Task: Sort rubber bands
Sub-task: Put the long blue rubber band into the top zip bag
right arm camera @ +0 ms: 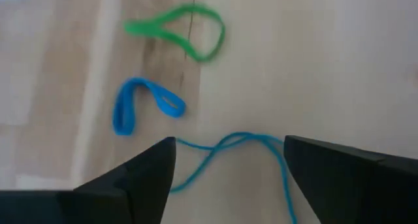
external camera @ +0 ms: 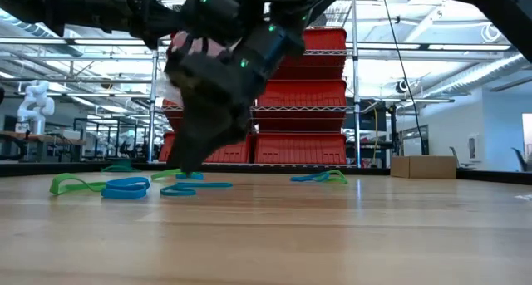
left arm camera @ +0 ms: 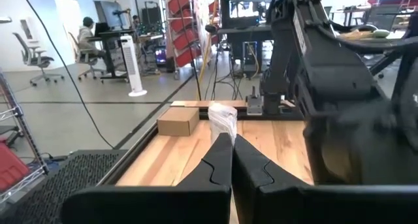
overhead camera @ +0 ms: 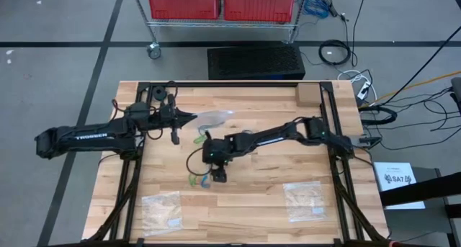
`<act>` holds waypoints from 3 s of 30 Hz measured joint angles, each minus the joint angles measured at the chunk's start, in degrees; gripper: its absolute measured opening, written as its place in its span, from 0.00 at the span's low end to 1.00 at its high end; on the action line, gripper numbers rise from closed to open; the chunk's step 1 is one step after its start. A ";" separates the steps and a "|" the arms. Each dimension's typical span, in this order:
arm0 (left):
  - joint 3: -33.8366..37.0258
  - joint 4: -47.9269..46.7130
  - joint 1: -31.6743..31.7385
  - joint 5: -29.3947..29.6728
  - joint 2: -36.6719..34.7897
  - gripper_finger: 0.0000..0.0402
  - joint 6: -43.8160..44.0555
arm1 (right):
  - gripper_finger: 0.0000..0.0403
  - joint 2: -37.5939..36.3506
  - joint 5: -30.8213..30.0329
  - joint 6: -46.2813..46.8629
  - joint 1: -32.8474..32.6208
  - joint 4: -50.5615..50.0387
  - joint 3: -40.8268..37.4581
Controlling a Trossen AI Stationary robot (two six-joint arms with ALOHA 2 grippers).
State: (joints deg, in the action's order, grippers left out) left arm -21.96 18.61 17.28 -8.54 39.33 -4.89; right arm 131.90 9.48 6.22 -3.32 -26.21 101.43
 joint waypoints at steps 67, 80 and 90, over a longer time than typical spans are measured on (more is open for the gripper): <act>0.00 -0.45 -0.07 -0.01 5.27 0.00 1.16 | 0.00 -28.44 -20.33 -17.78 0.86 -5.31 5.27; 0.00 1.34 -2.18 -0.08 5.36 0.00 1.16 | 0.00 -31.20 -29.02 -17.63 5.08 -3.65 5.29; -0.02 1.57 -2.43 -0.17 5.36 0.00 1.09 | 0.00 -31.22 -28.90 -16.77 5.10 -5.01 7.01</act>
State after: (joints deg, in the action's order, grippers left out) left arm -21.98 20.18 14.85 -8.71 44.69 -3.79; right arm 100.68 -19.43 -10.55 1.78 -31.23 108.44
